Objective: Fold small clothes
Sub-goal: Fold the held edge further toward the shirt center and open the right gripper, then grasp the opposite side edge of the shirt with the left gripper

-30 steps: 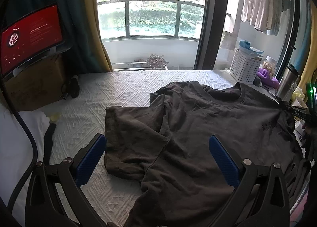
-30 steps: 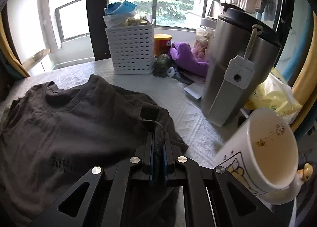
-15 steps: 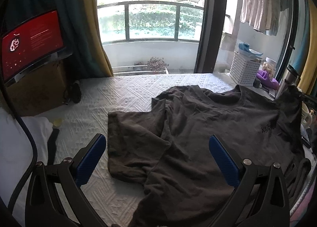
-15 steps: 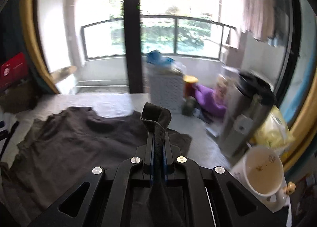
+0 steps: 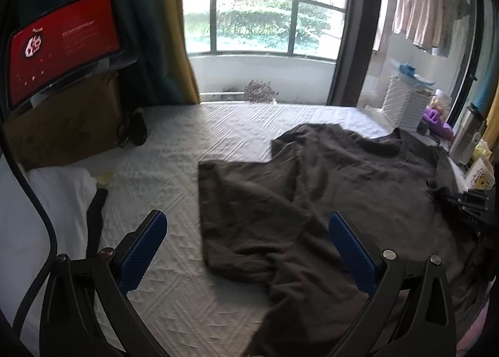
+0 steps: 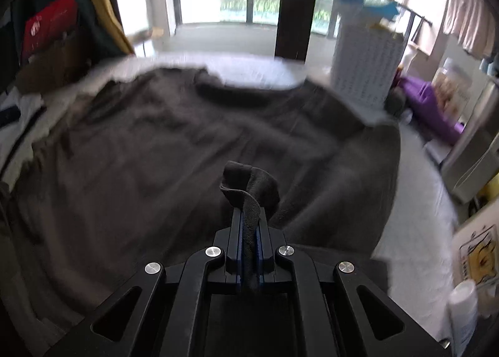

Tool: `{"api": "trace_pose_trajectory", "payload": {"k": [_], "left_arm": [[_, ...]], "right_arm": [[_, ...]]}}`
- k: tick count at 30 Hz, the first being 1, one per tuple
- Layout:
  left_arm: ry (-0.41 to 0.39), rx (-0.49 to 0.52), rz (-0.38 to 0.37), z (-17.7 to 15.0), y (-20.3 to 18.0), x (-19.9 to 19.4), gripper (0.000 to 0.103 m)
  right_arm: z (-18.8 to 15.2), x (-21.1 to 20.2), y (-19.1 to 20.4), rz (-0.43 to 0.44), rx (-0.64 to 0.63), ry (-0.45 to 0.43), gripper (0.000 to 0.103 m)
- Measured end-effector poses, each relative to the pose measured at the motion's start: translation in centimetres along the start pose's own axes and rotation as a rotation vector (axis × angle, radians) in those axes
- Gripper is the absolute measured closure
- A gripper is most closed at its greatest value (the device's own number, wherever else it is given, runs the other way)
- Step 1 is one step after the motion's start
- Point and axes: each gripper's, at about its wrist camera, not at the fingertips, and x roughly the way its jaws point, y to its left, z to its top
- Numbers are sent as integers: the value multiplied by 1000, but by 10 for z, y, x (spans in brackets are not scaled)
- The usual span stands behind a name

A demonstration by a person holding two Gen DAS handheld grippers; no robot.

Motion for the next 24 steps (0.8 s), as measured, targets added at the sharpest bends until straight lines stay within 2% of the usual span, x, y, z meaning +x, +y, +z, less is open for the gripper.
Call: {"api": "trace_pose_trajectory", "payload": {"k": [1, 2, 4, 5, 8, 12, 14, 16, 20, 21, 23, 24], "left_arm": [[6, -1, 7, 0, 4, 3, 1], [12, -1, 14, 0, 9, 7, 0], [28, 0, 22, 1, 17, 15, 0], [35, 1, 22, 2, 20, 20, 0], [57, 13, 41, 7, 31, 37, 0], [106, 29, 30, 17, 41, 65, 1], [121, 36, 15, 23, 43, 78, 1], [150, 28, -32, 27, 44, 93, 1], [218, 47, -92, 24, 35, 120, 2], [214, 66, -75, 21, 32, 122, 3], [185, 126, -47, 17, 21, 119, 9], [167, 137, -56, 15, 19, 116, 24]], "right_arm": [[-3, 1, 4, -17, -11, 8, 94], [-5, 0, 5, -21, -16, 3, 86], [-8, -3, 9, 3, -18, 15, 34], [-8, -3, 11, 9, -20, 24, 0], [-11, -14, 10, 9, -5, 7, 0], [-11, -29, -5, -9, 60, -24, 0], [-11, -36, -11, -26, 79, -34, 0], [-11, -41, -18, -56, 98, -39, 0], [-12, -43, -29, -95, 160, -35, 0], [-12, -43, -31, -105, 175, -32, 0], [-14, -41, -34, -122, 201, -23, 0], [-15, -40, -35, -121, 207, -20, 0]]}}
